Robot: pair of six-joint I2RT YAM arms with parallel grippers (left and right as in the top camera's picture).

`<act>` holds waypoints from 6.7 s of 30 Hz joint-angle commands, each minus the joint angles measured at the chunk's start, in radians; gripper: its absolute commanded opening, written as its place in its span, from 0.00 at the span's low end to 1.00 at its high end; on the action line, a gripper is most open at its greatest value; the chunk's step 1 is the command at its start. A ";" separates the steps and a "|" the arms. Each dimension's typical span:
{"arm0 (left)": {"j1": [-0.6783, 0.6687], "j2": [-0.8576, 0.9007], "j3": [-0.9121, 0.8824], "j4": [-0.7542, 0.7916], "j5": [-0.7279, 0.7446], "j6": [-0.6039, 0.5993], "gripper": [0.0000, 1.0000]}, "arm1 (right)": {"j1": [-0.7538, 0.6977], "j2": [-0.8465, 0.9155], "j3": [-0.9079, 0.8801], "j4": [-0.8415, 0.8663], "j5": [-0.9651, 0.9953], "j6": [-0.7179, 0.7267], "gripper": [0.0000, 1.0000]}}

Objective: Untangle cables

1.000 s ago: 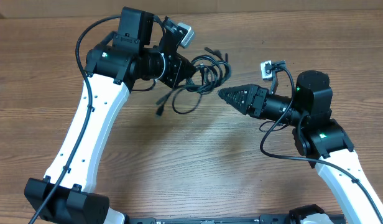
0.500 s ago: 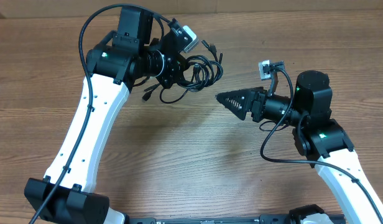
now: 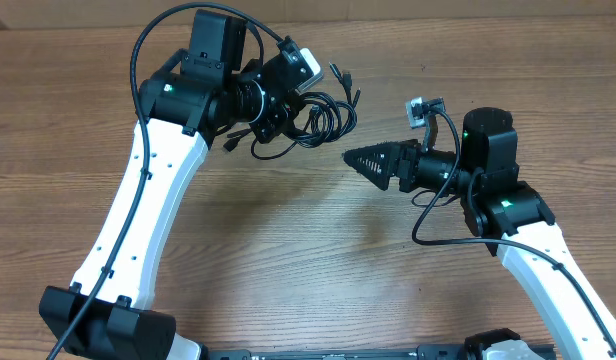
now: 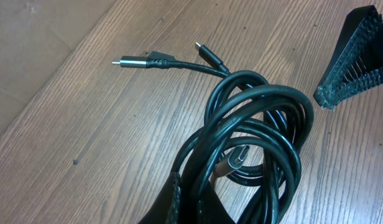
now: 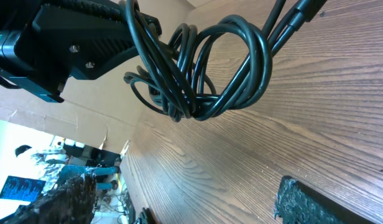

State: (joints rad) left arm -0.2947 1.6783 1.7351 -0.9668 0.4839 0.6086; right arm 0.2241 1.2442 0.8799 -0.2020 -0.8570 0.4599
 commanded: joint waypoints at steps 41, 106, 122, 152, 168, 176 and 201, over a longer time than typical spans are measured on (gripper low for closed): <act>-0.009 -0.008 0.001 -0.016 0.041 0.012 0.04 | 0.006 0.002 0.019 0.006 -0.009 -0.021 0.87; 0.287 -0.005 0.001 -0.290 0.525 -0.204 0.04 | 0.005 0.002 0.019 0.044 0.035 0.191 0.86; 0.123 -0.005 0.001 -0.274 0.417 -0.069 0.05 | 0.006 0.002 0.019 0.122 -0.063 0.199 0.80; 0.085 -0.005 0.001 -0.252 0.449 -0.070 0.99 | 0.006 0.002 0.019 0.115 -0.060 0.129 0.04; 0.085 -0.005 0.001 -0.245 0.448 0.370 0.94 | 0.006 0.002 0.019 0.107 -0.208 -0.113 0.04; 0.077 -0.005 0.001 -0.244 0.456 0.492 0.95 | 0.006 0.002 0.019 0.108 -0.299 -0.208 0.06; 0.013 -0.005 0.001 -0.240 0.291 0.313 0.24 | 0.006 0.002 0.019 0.012 -0.207 -0.252 0.35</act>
State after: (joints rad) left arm -0.3191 1.6783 1.7348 -1.2205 0.8188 1.0222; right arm 0.2245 1.2469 0.8810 -0.1722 -1.1465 0.2111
